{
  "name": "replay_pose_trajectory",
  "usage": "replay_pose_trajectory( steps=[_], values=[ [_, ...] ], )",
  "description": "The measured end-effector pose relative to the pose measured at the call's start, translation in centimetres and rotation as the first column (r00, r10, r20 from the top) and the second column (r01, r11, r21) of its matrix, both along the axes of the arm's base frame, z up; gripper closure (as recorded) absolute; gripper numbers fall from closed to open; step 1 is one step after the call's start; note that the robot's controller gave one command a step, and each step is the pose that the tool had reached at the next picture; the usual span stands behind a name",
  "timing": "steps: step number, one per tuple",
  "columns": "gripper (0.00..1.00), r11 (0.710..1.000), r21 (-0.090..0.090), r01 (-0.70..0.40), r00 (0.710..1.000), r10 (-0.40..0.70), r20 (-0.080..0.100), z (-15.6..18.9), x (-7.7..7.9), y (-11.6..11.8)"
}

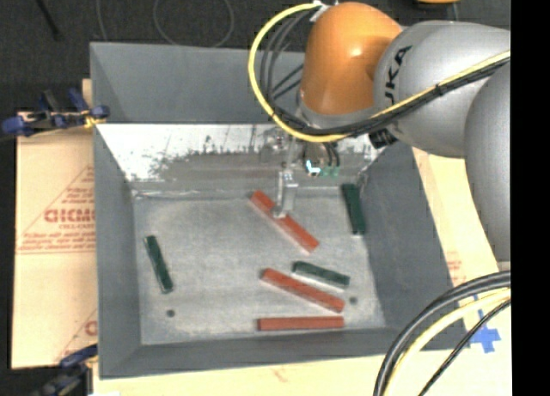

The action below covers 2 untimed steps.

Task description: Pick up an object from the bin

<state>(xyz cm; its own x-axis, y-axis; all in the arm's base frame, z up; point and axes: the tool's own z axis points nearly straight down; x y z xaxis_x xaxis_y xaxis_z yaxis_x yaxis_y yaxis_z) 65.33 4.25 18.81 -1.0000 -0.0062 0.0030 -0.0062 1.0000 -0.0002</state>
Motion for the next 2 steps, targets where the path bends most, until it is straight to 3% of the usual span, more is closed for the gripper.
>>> replay_pose_trajectory(
  steps=[1, 2],
  values=[
    [0.0, 0.993, -0.001, -0.116, 0.993, 0.116, -0.001, -11.5, -5.4, -2.3],
    [0.0, 0.92, -0.002, -0.392, 0.92, 0.392, 0.007, -11.7, -16.4, -5.8]
  ],
)
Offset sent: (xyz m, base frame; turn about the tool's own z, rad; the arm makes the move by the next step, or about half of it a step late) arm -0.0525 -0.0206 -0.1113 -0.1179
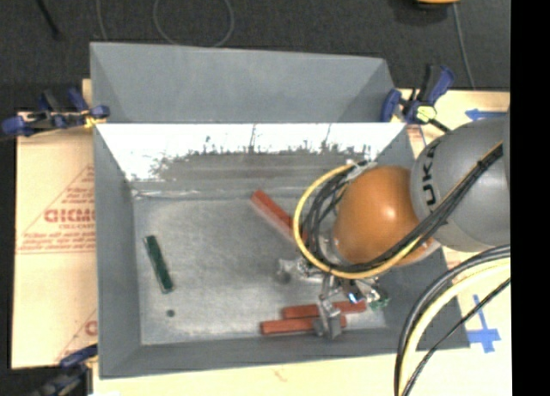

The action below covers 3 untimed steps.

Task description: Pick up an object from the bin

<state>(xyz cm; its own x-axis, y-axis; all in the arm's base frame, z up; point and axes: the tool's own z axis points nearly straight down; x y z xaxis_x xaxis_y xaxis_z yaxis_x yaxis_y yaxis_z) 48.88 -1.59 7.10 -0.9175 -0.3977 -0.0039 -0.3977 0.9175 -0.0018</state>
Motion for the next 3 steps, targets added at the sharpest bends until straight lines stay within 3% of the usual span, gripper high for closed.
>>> replay_pose_trajectory(
  steps=[1, 2, 3],
  values=[
    [1.0, 1.0, -0.001, 0.001, 1.0, -0.001, -0.001, 0.2, 0.1, 0.0],
    [1.0, 0.994, 0.002, -0.109, 0.994, 0.109, 0.008, 0.3, 1.0, -2.0],
    [1.0, 0.989, -0.002, -0.145, 0.989, 0.145, 0.008, 14.5, 2.8, 0.7]
  ],
)
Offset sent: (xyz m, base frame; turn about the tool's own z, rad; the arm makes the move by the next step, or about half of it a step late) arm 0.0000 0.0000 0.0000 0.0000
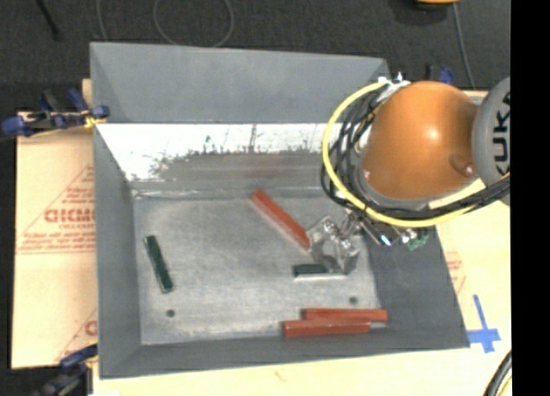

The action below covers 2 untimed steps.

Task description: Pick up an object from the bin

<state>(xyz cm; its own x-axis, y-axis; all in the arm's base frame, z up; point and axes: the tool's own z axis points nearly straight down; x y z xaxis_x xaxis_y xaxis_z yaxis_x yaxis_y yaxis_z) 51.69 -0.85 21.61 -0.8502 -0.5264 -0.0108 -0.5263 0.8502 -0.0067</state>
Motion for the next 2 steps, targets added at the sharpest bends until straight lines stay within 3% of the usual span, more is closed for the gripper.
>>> replay_pose_trajectory(
  steps=[1, 2],
  values=[
    [1.0, 0.991, 0.003, -0.136, 0.991, 0.136, -0.015, -6.65, -2.7, 0.59],
    [0.0, 0.991, 0.002, -0.132, 0.991, 0.132, -0.01, -6.41, -2.53, 0.58]
  ],
)
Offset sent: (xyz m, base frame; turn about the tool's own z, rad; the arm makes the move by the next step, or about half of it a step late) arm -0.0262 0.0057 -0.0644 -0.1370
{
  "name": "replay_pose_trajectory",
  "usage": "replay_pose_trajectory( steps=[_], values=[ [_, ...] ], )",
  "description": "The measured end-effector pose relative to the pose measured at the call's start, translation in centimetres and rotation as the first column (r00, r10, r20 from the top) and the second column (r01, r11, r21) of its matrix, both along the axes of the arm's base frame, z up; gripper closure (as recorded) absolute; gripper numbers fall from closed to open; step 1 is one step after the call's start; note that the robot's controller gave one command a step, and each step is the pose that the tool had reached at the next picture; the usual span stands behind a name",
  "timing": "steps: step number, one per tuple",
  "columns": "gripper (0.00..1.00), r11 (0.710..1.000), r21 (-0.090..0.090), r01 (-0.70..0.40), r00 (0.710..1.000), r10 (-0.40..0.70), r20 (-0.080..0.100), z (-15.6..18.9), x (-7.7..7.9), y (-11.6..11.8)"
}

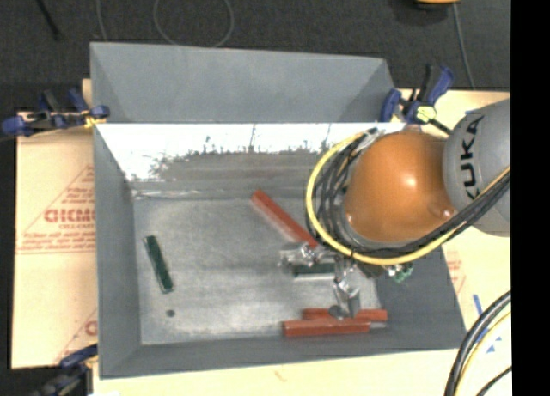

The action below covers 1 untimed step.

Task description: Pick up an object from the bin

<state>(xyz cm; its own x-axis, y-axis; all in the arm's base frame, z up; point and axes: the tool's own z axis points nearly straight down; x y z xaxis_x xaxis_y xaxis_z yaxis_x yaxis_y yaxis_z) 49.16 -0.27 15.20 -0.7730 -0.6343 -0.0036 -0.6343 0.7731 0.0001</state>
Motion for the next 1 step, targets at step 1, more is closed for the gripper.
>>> replay_pose_trajectory(
  steps=[1],
  values=[
    [0.0, 0.835, -0.002, -0.55, 0.835, 0.55, -0.003, -8.25, 0.03, -2.82]
  ],
)
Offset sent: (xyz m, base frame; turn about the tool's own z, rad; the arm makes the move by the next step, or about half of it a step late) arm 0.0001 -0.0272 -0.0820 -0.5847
